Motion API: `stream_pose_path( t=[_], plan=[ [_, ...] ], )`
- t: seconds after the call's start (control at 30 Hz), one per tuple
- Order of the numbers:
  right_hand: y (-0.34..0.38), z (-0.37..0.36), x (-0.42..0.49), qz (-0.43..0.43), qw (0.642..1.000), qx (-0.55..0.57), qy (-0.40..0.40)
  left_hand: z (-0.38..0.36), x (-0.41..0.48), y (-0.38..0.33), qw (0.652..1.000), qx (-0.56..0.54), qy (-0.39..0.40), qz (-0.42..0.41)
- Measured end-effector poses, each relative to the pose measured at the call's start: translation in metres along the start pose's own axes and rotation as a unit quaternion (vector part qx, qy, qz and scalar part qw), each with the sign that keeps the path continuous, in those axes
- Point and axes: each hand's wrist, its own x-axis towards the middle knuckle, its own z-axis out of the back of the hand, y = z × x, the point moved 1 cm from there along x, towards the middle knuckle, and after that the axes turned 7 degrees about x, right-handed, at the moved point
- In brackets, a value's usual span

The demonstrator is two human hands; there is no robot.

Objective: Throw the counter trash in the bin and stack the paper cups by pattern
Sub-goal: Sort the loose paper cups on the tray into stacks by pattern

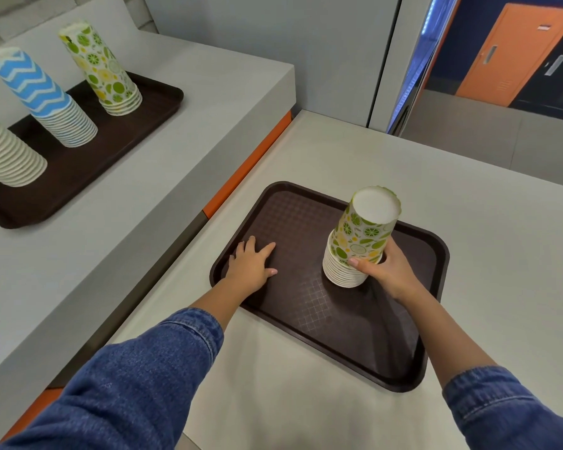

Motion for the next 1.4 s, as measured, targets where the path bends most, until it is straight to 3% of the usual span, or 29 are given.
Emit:
stream_pose_path(
  t=[0.13,0.27,0.43,0.6,0.67,0.77,0.83,0.9,1.03,1.17,1.4],
  plan=[
    [0.020,-0.008,0.006,0.021,1.000,0.010,0.008,0.010,-0.004,0.006,0.997,-0.083,0.003,0.001],
    [0.052,-0.022,0.019,0.067,0.997,0.016,0.019,0.046,-0.021,0.010,0.970,-0.176,-0.165,-0.017],
    [0.106,-0.071,0.051,0.120,0.991,0.014,0.063,0.119,-0.045,0.055,0.898,-0.263,-0.351,-0.017],
    [0.161,-0.145,0.094,0.149,0.983,0.029,0.106,0.168,-0.060,0.154,0.831,-0.283,-0.474,0.070],
    [0.182,-0.177,0.112,0.162,0.978,0.037,0.122,0.178,-0.070,0.199,0.789,-0.295,-0.523,0.129],
    [0.213,-0.222,0.140,0.176,0.974,0.049,0.137,0.181,-0.086,0.273,0.696,-0.343,-0.582,0.241],
    [0.232,-0.252,0.160,0.187,0.971,0.056,0.138,0.178,-0.090,0.320,0.660,-0.367,-0.588,0.289],
    [0.250,-0.281,0.179,0.195,0.970,0.063,0.131,0.176,-0.086,0.356,0.670,-0.377,-0.547,0.330],
    [0.283,-0.332,0.221,0.218,0.966,0.074,0.120,0.175,-0.064,0.395,0.754,-0.353,-0.398,0.386],
    [0.316,-0.370,0.257,0.240,0.962,0.085,0.099,0.172,-0.044,0.412,0.814,-0.316,-0.280,0.399],
    [0.341,-0.415,0.315,0.246,0.960,0.063,0.115,0.165,-0.033,0.413,0.836,-0.255,-0.235,0.426]
  ],
)
